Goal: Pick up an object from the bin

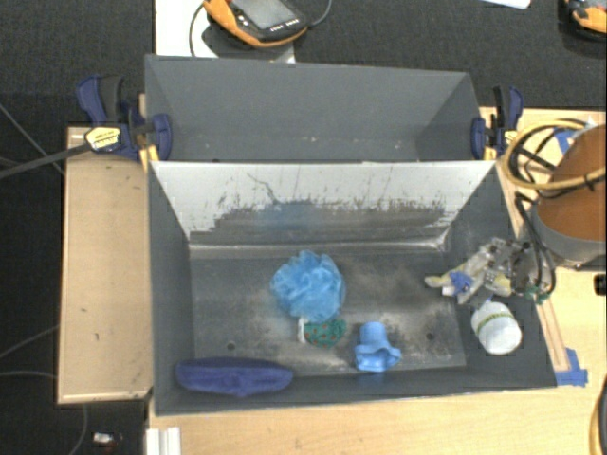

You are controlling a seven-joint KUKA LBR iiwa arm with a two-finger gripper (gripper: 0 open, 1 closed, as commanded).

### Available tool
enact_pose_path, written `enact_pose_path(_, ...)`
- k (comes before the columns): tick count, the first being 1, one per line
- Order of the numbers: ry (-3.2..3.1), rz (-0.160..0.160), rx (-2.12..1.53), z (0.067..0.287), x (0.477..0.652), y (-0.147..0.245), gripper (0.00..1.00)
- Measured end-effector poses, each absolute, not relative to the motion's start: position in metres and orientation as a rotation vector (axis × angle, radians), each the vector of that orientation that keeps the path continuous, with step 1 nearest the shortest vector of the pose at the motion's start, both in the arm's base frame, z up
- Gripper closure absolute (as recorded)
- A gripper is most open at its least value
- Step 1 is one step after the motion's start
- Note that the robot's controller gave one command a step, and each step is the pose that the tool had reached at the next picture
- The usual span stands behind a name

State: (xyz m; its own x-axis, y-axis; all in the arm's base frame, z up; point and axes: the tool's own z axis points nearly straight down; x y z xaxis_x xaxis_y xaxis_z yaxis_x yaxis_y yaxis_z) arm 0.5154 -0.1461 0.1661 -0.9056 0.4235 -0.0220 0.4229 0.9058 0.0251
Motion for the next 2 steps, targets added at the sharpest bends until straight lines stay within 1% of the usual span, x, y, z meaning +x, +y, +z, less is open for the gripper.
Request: enact_pose_path(2,3.027,0.032,0.719,0.1693,0.5173,-0.1481,1.00)
